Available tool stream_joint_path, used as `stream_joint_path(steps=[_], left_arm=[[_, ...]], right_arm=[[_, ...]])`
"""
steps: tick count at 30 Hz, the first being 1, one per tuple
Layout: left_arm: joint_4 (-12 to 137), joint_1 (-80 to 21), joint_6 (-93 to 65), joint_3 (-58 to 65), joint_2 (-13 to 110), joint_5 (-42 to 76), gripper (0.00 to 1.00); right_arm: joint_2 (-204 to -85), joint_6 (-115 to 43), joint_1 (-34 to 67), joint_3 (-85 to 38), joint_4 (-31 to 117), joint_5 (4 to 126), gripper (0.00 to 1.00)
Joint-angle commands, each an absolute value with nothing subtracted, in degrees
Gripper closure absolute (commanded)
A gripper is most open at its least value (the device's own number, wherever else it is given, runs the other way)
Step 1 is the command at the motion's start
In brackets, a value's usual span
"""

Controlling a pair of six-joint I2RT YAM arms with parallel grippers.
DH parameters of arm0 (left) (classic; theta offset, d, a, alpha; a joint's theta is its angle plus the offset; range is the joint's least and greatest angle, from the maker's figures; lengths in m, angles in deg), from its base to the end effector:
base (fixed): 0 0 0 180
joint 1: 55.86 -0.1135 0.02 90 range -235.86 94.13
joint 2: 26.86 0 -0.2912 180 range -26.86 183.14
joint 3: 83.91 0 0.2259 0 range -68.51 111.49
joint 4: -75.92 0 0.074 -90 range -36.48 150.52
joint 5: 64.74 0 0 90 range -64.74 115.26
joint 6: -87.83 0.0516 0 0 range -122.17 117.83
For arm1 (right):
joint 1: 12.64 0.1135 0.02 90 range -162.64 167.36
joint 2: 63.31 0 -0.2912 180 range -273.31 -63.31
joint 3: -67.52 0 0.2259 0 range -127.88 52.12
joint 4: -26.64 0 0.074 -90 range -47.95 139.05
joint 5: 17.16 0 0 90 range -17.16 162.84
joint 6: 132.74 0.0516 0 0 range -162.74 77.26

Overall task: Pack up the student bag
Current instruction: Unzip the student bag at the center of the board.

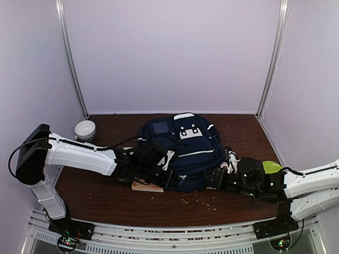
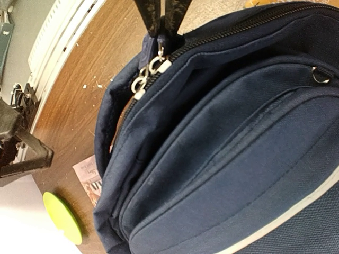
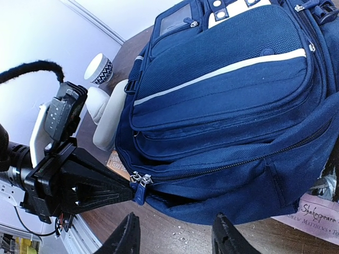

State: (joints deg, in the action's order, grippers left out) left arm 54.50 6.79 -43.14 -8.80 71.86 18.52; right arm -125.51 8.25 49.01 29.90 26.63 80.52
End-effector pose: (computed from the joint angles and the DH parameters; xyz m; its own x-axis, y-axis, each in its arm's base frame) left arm 0.1599 -0.3222 0.2223 -0.8487 0.2236 -0.4792 0.4817 0.7009 -0.5261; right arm 0.1027 0.1758 0.2251 -0.7571 0.2184 -0.6156 -0.3592 0.6479 0.6717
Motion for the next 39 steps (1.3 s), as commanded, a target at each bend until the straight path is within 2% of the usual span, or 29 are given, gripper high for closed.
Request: stream_joint_path(steps=[1, 18, 33, 39], left_arm=[[56.5, 7.1, -42.6, -8.2, 72.5, 18.1, 0.99], [55.6, 7.1, -40.7, -10.6, 68.7, 22.7, 1.00], [53.6, 7.1, -39.5, -11.8, 66.1, 26.2, 1.00], [52.6, 7.1, -39.1, -12.0, 65.5, 27.3, 1.00]], right_arm=[[-126.7, 8.4, 49.2, 28.9, 26.6, 80.0, 0.54], [-136.4, 25.7, 48.0, 24.6, 25.9, 79.3, 0.43], [-141.6, 32.6, 45.5, 24.3, 19.7, 78.0, 0.43], [-142.0, 33.6, 44.6, 25.0, 18.3, 78.4, 0.49]])
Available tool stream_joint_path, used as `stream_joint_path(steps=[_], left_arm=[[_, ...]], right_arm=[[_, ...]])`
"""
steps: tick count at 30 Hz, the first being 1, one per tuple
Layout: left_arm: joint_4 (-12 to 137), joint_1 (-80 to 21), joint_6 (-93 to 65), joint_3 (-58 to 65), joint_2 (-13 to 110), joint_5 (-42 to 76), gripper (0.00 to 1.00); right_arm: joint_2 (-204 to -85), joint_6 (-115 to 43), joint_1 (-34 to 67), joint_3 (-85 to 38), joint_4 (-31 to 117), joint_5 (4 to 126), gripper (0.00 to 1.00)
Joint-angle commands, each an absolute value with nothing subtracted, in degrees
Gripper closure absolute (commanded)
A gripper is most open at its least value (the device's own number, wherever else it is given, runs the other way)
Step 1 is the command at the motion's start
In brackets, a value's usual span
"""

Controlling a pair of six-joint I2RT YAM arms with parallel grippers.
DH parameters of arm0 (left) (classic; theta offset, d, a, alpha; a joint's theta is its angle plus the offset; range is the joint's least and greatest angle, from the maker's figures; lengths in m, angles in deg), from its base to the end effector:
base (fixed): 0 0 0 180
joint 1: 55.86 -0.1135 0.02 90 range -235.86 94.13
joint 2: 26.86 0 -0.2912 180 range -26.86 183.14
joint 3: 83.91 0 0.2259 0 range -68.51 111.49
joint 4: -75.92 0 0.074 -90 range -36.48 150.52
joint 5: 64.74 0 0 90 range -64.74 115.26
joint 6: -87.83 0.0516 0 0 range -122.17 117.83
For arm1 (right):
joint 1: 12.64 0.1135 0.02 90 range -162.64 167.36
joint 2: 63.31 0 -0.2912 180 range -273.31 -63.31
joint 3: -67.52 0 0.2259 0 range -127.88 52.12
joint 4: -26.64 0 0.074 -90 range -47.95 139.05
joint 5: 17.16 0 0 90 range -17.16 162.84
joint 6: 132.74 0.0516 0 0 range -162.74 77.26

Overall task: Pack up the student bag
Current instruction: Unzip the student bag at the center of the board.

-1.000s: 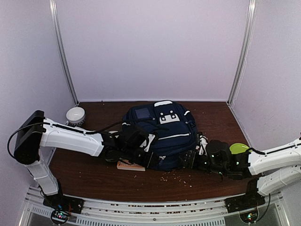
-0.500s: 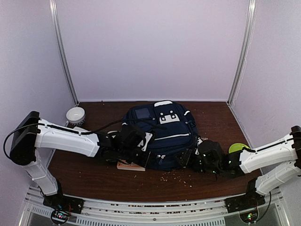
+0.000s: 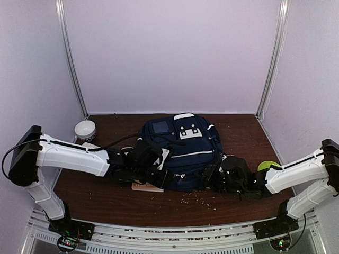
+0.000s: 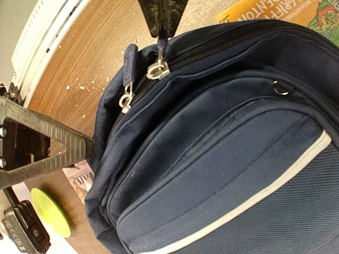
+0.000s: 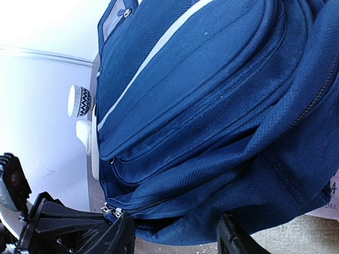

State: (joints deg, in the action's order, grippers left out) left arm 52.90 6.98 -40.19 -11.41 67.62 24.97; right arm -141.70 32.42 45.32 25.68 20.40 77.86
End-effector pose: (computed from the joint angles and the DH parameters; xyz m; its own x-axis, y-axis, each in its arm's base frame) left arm 0.1554 -0.3036 0.2304 -0.8033 0.2164 -0.5549 0.5034 0.7446 -0.4384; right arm 0.1371 0.2105 0.2009 -0.8461 0.4632 -0.2638 0.0528 0.5653 0.8232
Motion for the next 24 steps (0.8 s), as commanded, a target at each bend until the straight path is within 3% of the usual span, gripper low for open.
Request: stream_joint_path(steps=[1, 9, 17, 24], left_arm=[[52.4, 7.1, -39.0, -12.1, 65.4, 27.4, 1.00], [50.2, 7.1, -38.7, -12.1, 64.9, 31.1, 1.00], [49.0, 7.1, -38.4, -12.1, 64.2, 33.0, 1.00], [49.8, 7.1, -38.7, -12.2, 64.7, 31.8, 1.00]], right_arm=[[-142.0, 33.5, 44.5, 24.8, 18.0, 78.3, 0.50], [-140.1, 32.5, 44.2, 25.1, 19.6, 78.9, 0.60], [-139.3, 32.5, 44.1, 24.4, 20.0, 77.8, 0.48], [-141.9, 34.6, 44.1, 23.3, 18.5, 77.3, 0.47]])
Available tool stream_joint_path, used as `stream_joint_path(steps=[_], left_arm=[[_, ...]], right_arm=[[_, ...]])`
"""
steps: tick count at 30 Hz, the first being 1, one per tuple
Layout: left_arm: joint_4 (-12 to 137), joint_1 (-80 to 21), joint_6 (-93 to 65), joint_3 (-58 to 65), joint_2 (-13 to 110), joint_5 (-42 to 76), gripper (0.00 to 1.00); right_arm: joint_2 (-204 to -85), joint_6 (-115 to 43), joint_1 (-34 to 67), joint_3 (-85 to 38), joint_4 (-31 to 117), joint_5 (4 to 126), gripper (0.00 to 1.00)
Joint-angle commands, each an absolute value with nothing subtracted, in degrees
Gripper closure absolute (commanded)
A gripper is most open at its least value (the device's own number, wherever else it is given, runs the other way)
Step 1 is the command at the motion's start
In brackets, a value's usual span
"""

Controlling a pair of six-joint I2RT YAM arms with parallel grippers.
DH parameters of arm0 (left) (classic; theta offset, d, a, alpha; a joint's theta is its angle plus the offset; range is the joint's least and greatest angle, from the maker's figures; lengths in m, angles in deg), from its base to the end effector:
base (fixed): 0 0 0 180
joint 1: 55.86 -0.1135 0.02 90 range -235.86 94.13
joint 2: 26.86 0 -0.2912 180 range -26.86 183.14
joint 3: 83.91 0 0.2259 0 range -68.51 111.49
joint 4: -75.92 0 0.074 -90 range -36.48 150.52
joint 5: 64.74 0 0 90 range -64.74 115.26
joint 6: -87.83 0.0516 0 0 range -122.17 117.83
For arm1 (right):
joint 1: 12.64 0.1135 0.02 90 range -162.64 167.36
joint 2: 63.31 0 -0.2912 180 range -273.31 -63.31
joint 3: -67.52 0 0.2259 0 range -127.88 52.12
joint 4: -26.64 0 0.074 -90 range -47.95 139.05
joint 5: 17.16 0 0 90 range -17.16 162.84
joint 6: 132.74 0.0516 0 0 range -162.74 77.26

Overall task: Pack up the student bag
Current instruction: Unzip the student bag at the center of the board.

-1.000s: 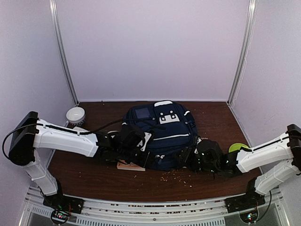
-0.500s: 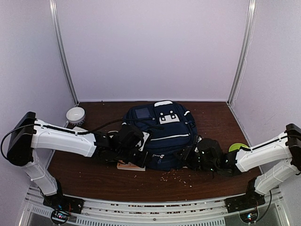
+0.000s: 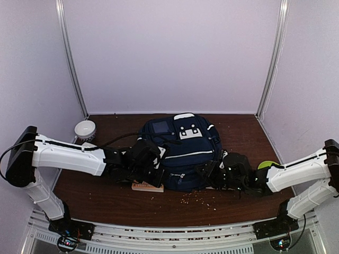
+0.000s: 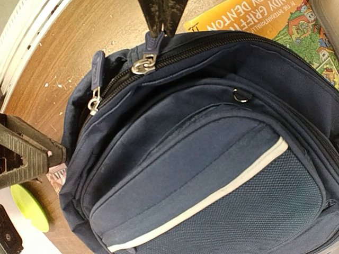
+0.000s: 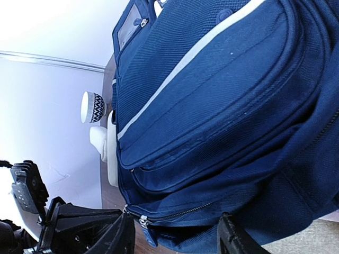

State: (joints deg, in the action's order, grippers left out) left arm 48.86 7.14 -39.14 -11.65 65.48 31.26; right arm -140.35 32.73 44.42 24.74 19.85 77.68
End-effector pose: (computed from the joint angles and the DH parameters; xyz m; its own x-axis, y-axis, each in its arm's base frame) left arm 0.1543 -0.2910 0.2350 -0.7794 0.2122 -0.5895 0.4820 0.8041 -0.3479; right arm 0.1410 0.2097 0.2123 -0.8330 0.4882 -0.2603 0.0432 0.5264 0.8491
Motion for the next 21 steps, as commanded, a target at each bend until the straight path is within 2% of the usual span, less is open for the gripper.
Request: stream_joint_path(steps=[1, 12, 18, 21], left_arm=[[49.9, 7.1, -38.7, -12.2, 64.7, 31.7, 1.00], [50.1, 7.1, -38.2, -13.0, 63.5, 29.7, 1.00], [53.8, 7.1, -38.7, -15.1, 63.0, 26.3, 0.67], [54.1, 7.1, -38.8, -15.1, 63.5, 26.1, 0.51]], right_arm=[[-142.4, 35.2, 44.1, 23.4, 17.5, 77.4, 0.47], [-146.4, 37.3, 44.1, 22.4, 17.6, 77.1, 0.48], [-148.6, 38.1, 43.9, 22.4, 16.3, 76.8, 0.51], [-150.3, 38.4, 43.4, 22.3, 15.2, 76.3, 0.58]])
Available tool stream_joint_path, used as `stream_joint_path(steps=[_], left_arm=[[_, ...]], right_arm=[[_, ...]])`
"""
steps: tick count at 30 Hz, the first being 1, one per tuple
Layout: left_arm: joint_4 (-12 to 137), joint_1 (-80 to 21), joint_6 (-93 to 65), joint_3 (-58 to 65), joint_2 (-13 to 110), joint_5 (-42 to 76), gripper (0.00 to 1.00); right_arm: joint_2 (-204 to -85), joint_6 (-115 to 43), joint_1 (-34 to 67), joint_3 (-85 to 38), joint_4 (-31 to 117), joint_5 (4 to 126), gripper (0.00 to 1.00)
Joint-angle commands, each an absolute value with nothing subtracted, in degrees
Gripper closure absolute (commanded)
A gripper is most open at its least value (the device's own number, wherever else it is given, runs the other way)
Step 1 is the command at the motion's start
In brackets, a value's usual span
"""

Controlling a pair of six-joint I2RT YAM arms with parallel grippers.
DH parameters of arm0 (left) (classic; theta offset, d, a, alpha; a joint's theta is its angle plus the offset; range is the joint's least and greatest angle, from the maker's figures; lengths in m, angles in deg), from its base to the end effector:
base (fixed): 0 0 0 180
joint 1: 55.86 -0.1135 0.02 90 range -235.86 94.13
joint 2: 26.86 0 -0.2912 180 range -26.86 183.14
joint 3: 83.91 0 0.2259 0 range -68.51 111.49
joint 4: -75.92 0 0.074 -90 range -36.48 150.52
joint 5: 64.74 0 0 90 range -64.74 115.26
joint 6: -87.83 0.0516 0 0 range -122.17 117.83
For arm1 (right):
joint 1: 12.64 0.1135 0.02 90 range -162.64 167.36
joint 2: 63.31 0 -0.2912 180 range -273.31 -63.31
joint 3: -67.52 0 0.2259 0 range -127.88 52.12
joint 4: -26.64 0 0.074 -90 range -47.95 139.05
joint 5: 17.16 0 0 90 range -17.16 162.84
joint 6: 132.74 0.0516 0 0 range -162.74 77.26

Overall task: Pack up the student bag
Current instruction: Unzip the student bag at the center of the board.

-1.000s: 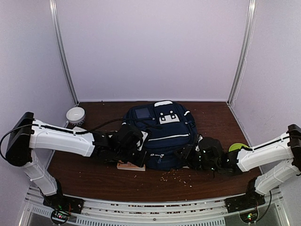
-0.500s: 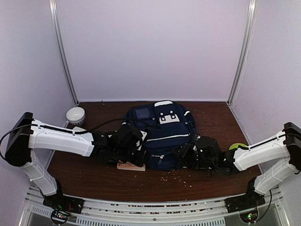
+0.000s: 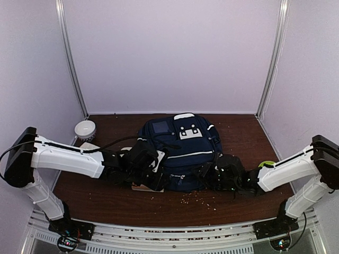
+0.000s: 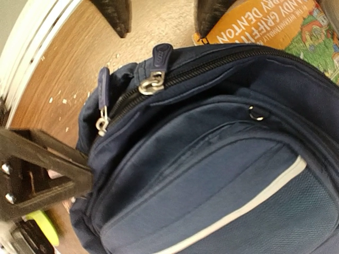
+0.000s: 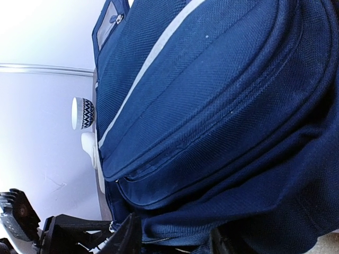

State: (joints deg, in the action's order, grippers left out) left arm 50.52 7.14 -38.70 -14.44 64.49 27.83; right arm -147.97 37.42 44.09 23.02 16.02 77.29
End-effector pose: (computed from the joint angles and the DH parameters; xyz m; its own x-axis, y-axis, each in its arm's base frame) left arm 0.1481 -0.2856 0.2282 -0.7896 0.2399 -0.5647 0.5056 0.7759 -0.3774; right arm 0.1540 0.2275 0.1959 -0.8310 0.5240 -0.1864 0.1304 0.5093 0.8507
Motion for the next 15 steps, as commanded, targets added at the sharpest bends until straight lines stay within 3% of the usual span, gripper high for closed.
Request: stream_joint_path(steps=[1, 11, 15], left_arm=[[54.0, 7.1, -38.8, -15.1, 63.6, 26.1, 0.48], [57.3, 6.4, -39.4, -14.5, 65.7, 23.1, 0.39], [59.2, 5.5, -40.3, -14.6, 66.8, 21.0, 0.37]], right_arm=[[-150.6, 38.5, 43.2, 22.5, 14.8, 76.2, 0.61], [-149.1, 37.9, 41.9, 26.2, 13.7, 76.2, 1.00], [-148.4, 37.6, 41.4, 27.6, 13.4, 75.9, 1.00]])
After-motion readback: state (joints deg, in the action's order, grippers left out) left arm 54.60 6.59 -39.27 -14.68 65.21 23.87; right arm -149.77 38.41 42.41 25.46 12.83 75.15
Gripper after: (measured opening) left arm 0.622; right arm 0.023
